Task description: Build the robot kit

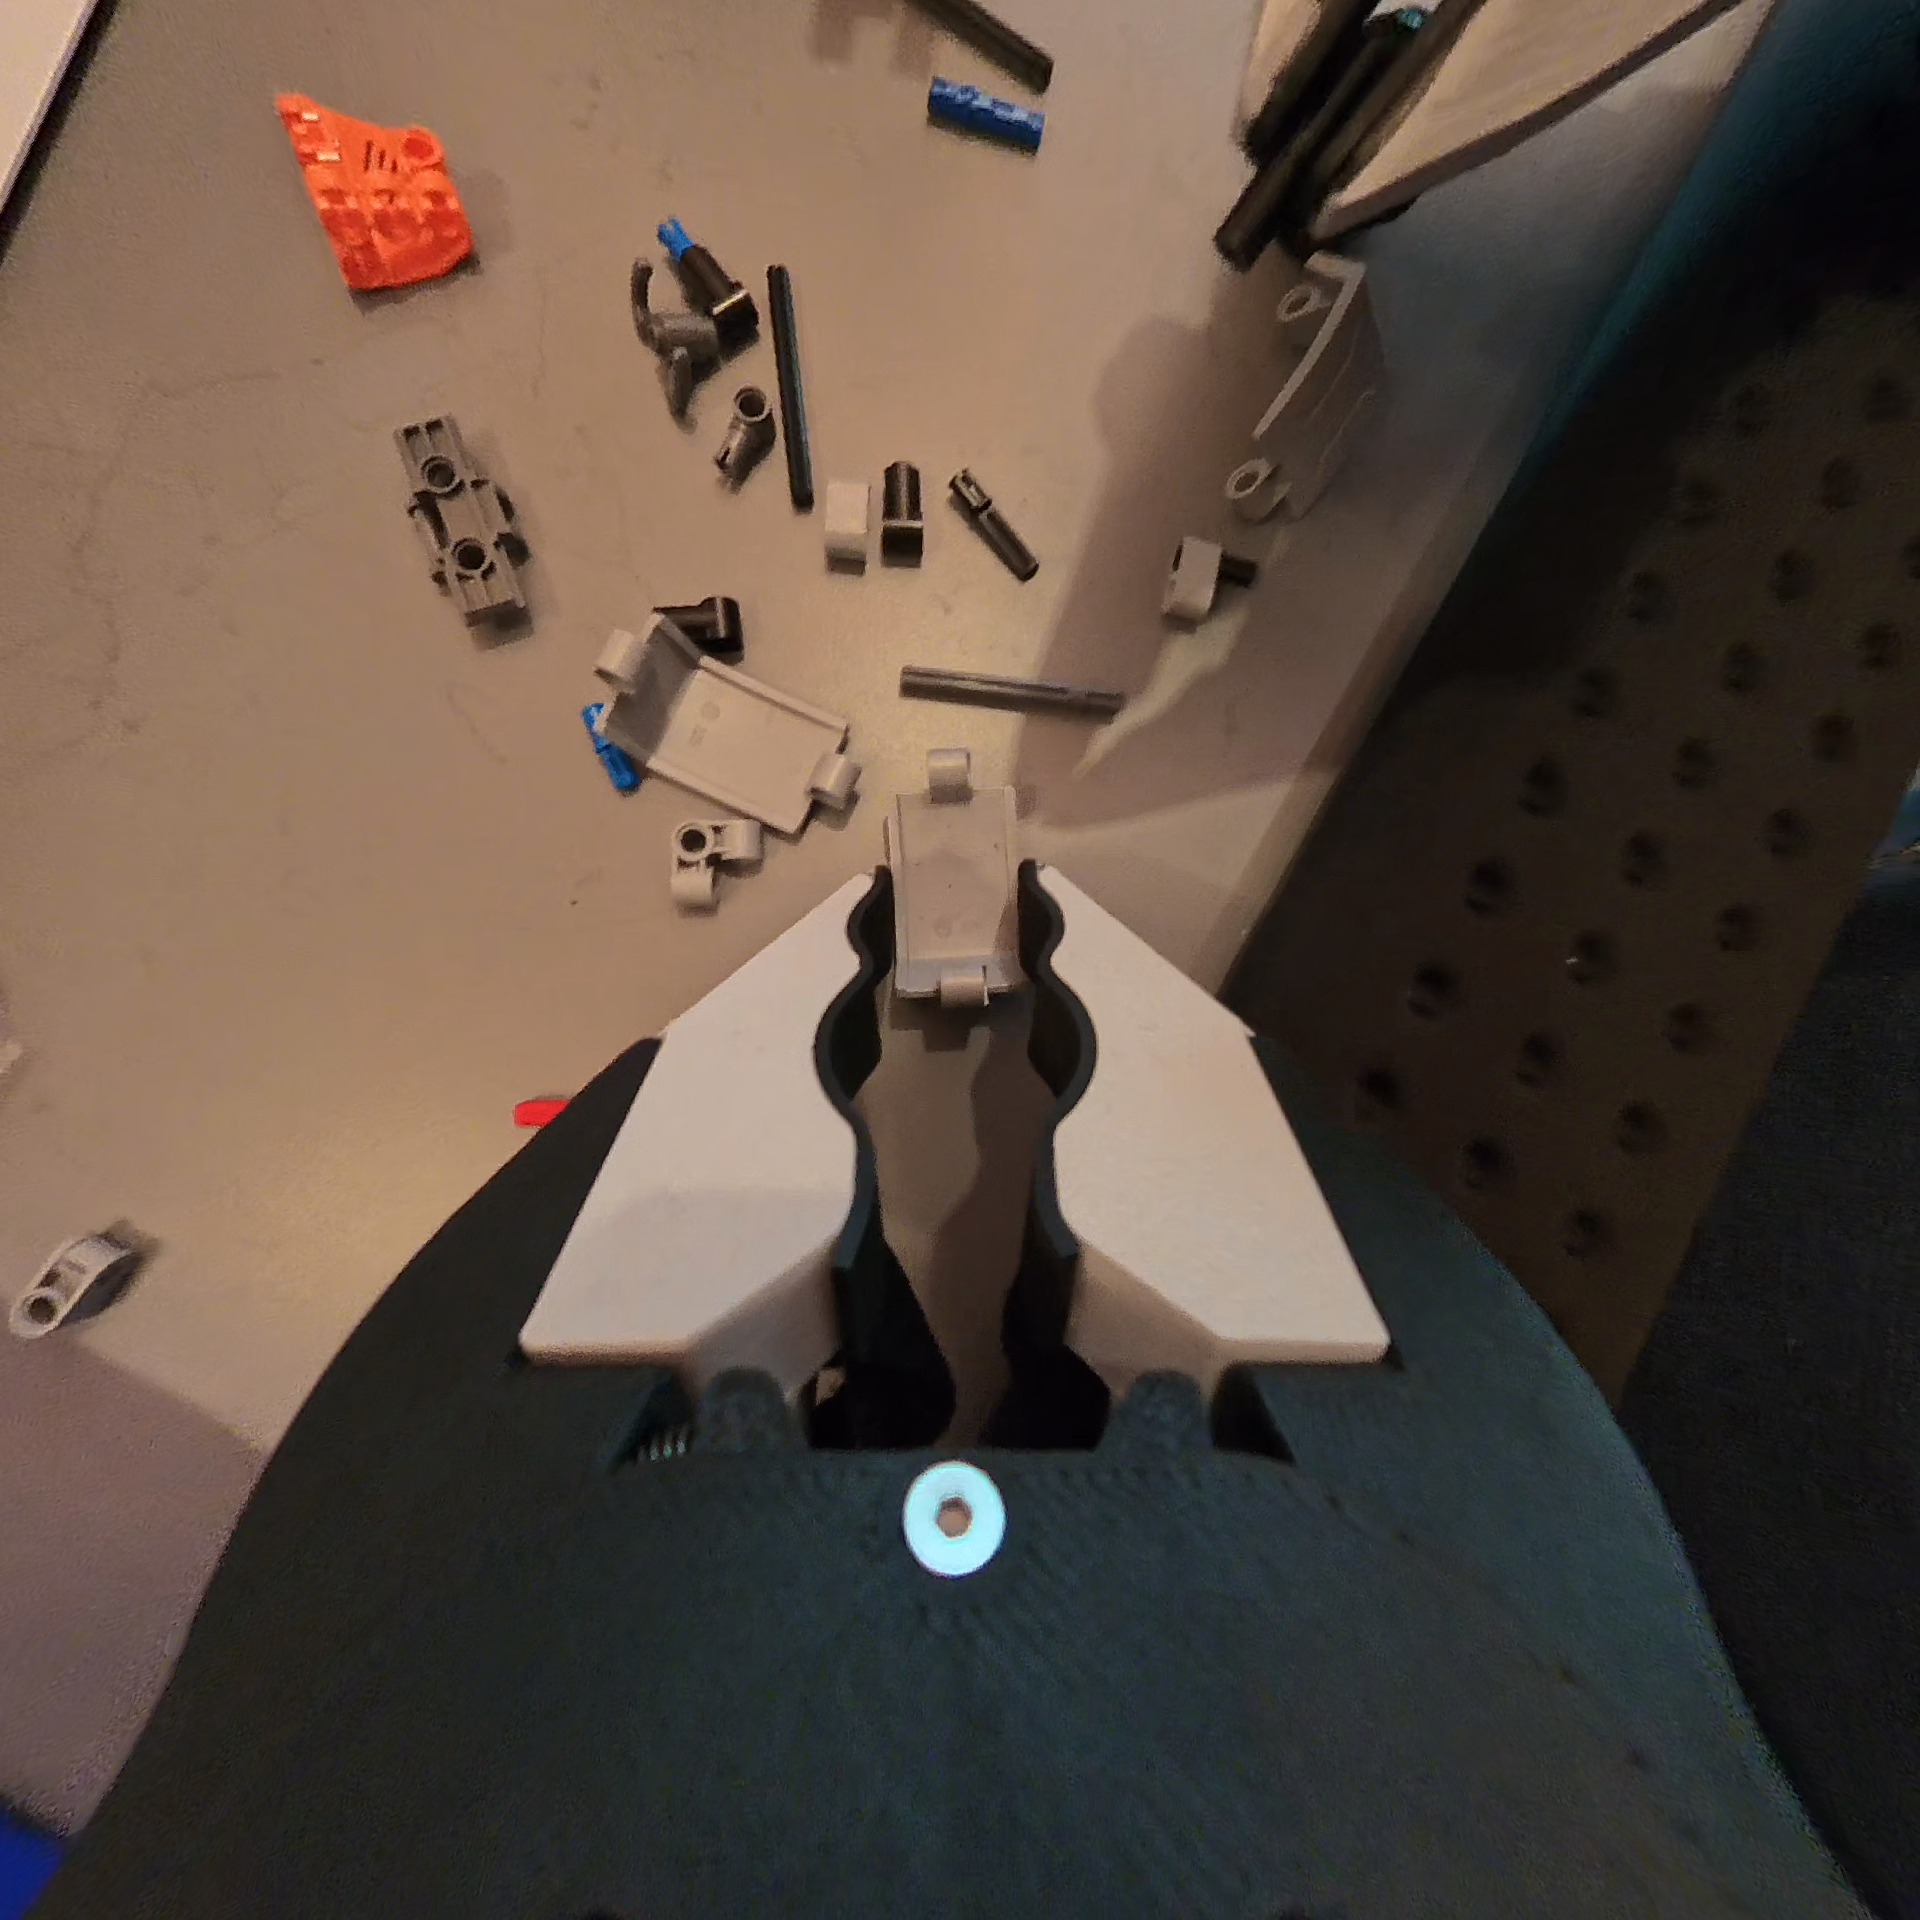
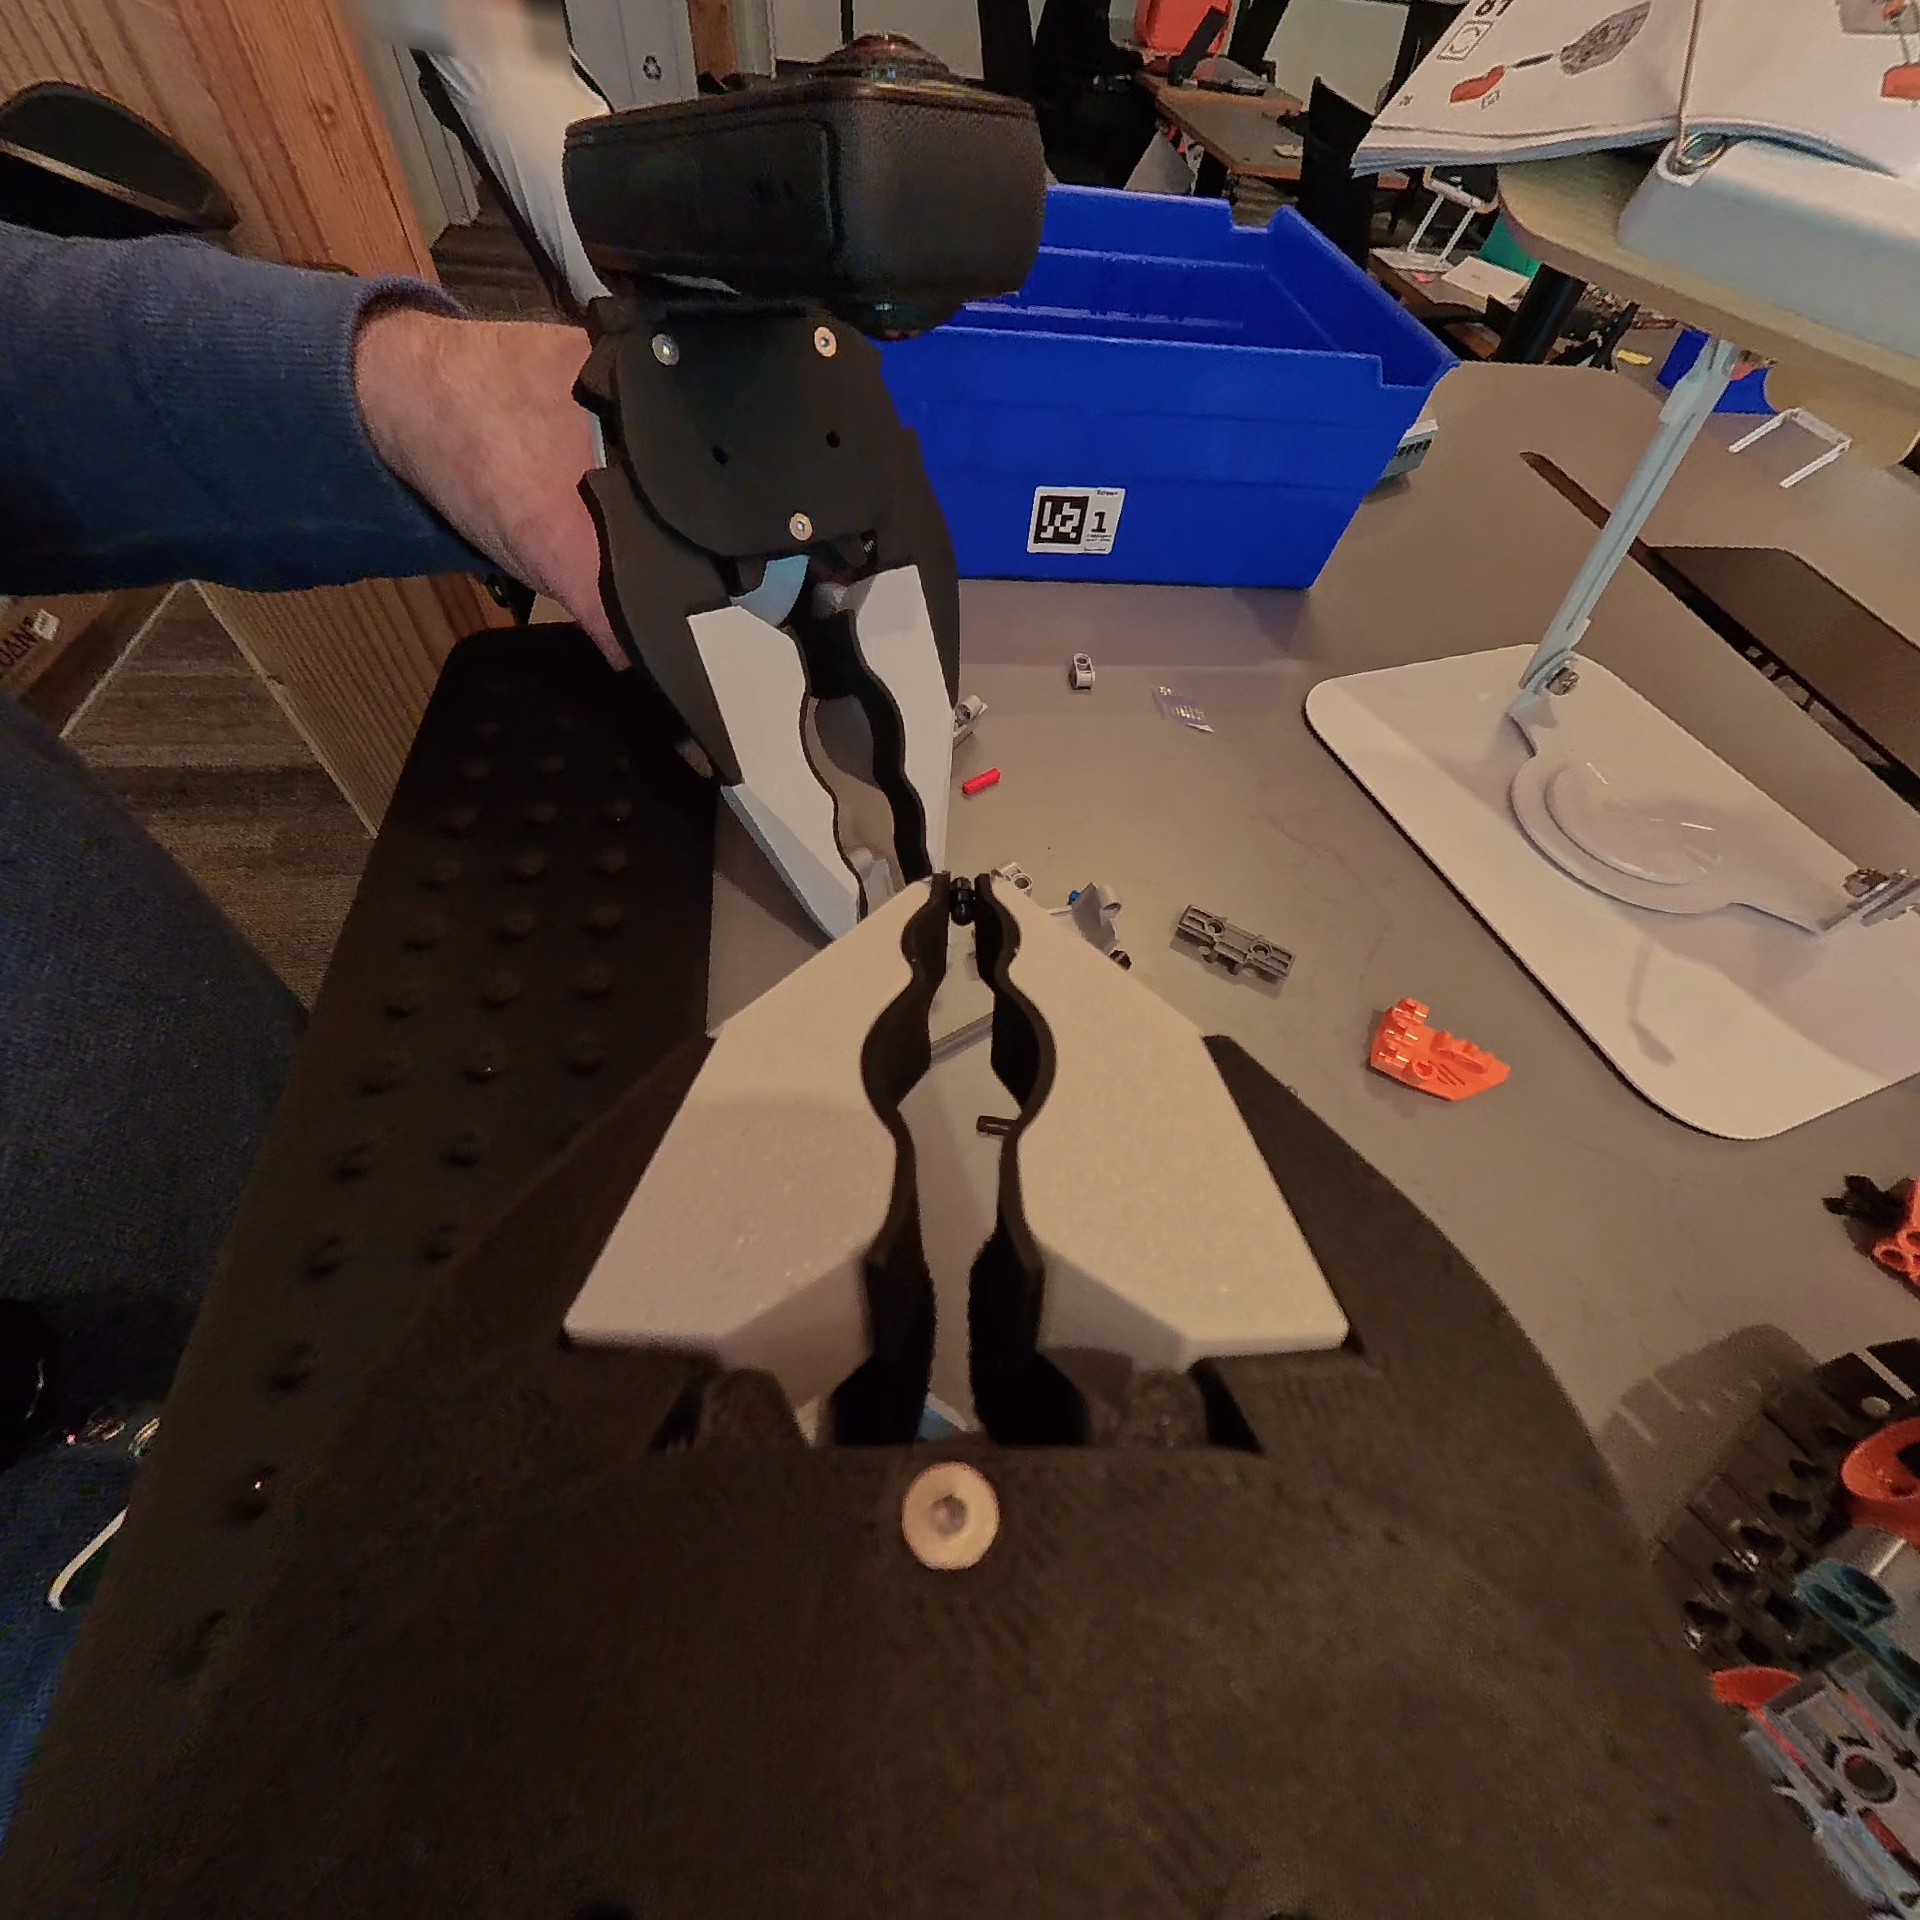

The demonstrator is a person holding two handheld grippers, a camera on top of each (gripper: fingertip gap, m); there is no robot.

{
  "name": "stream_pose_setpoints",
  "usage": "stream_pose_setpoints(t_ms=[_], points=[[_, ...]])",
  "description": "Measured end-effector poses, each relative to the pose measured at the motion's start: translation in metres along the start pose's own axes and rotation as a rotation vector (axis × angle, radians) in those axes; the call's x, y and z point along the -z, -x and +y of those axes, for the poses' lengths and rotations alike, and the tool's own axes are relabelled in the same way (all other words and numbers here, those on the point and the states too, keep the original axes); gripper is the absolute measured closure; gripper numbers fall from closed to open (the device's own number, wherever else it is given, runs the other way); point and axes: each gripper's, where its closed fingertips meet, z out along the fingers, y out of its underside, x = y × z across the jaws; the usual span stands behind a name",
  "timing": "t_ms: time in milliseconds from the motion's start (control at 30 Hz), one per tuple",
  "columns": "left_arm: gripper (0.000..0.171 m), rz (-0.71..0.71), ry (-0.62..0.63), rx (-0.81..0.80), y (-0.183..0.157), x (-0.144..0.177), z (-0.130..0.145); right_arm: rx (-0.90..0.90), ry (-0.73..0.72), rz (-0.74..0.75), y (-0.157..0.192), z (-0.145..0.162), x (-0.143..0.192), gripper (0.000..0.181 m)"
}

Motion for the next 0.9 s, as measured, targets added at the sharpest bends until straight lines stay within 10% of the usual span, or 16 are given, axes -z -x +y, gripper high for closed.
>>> stream_pose_setpoints(t_ms=[900], points=[[0.15,0.415,-0.08,0.263,-0.01,-0.003,-0.013,0.154,0.114,0.054,0.004,0.017,-0.013,0.18]])
